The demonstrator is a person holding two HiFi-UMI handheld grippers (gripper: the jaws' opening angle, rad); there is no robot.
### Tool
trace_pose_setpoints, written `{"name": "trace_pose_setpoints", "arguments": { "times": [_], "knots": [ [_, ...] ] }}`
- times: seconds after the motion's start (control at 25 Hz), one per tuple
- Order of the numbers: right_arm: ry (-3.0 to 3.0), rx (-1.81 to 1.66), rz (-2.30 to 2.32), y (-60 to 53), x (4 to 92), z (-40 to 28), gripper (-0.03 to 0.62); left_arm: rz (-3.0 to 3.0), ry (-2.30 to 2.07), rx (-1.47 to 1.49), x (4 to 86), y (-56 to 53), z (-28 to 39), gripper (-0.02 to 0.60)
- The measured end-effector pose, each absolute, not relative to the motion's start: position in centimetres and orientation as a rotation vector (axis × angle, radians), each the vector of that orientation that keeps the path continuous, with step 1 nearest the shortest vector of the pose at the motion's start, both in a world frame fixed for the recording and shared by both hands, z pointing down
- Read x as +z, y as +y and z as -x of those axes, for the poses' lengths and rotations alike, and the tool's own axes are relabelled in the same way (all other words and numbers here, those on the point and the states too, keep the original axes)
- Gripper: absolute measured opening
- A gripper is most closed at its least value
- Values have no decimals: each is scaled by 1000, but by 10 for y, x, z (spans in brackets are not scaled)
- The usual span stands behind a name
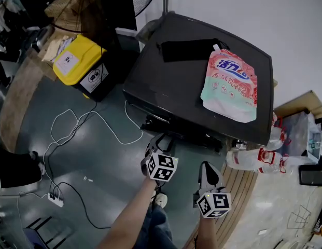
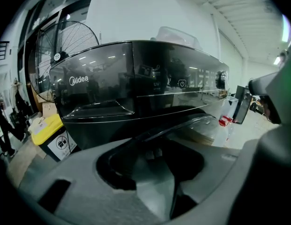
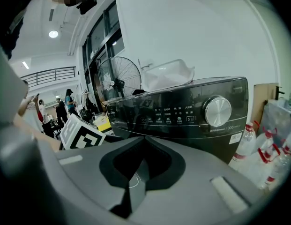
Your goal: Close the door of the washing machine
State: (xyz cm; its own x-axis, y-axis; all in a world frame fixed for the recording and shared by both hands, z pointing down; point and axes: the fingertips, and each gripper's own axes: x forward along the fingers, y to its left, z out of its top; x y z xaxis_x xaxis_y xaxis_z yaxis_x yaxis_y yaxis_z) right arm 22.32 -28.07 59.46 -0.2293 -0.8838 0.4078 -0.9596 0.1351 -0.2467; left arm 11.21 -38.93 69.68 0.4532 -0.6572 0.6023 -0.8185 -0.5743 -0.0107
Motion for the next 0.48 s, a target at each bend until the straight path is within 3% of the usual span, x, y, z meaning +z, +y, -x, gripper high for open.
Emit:
{"name": "trace_pose_setpoints", "arguments": {
  "times": [0.28, 0.48],
  "knots": [
    [-2228, 703, -1842, -280, 598, -223, 11, -2282, -1352, 777, 700, -386, -114, 149],
    [-2222, 702, -1846, -279, 597, -224, 11, -2240, -1343, 712, 701, -383, -119, 81]
  ]
}}
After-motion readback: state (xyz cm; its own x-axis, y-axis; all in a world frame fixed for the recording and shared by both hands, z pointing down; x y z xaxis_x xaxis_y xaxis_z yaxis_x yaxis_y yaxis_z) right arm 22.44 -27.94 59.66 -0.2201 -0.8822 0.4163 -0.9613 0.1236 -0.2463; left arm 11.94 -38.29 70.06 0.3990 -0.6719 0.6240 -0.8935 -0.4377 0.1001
